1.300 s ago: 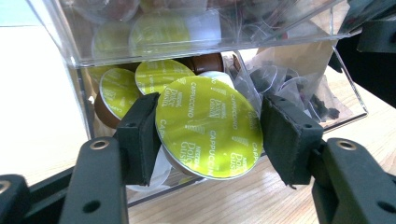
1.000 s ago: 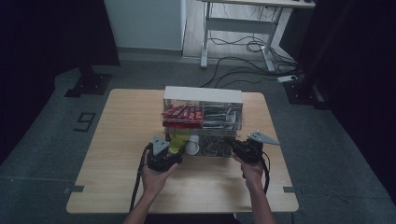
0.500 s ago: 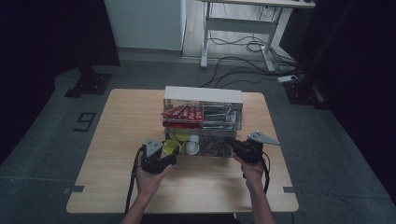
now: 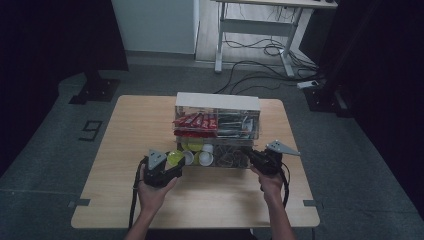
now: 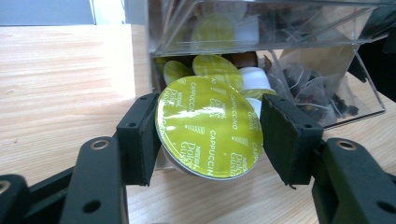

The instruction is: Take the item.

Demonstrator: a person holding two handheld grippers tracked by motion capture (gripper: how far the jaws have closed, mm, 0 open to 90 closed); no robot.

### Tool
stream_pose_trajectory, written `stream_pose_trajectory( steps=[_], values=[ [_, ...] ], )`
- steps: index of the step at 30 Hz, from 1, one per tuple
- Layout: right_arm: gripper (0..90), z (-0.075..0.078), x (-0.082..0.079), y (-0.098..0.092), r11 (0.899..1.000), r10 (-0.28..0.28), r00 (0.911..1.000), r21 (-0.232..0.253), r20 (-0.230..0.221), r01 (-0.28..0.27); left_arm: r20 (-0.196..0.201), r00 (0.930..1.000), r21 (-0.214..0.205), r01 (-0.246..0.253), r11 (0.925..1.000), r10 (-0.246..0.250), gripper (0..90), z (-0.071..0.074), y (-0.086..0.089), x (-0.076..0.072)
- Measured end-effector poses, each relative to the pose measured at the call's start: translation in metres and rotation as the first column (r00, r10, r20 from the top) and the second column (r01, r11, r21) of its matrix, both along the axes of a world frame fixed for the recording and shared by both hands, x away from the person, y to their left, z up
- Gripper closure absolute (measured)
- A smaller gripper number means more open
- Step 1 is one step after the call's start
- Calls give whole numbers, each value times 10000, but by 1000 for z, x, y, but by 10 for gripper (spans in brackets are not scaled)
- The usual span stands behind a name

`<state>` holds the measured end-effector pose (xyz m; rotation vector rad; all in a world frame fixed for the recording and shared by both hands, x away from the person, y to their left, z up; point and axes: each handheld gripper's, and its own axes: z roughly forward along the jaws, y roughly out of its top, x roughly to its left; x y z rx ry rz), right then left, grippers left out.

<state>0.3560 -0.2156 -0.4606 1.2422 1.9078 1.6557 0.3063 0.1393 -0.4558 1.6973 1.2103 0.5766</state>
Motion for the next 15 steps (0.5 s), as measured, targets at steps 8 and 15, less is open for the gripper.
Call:
stream_pose_trajectory(
  steps=[8, 15],
  values=[
    [889, 0, 0, 0, 10000, -16, 10000, 9, 3, 16, -75, 9997, -7, -239, 9997, 238, 406, -3, 13, -3],
    [889, 0, -1, 0, 10000, -3, 10000, 18, 6, 3, -197, 9985, -10, -511, 9987, 511, 406, -8, 25, -5]
  ],
)
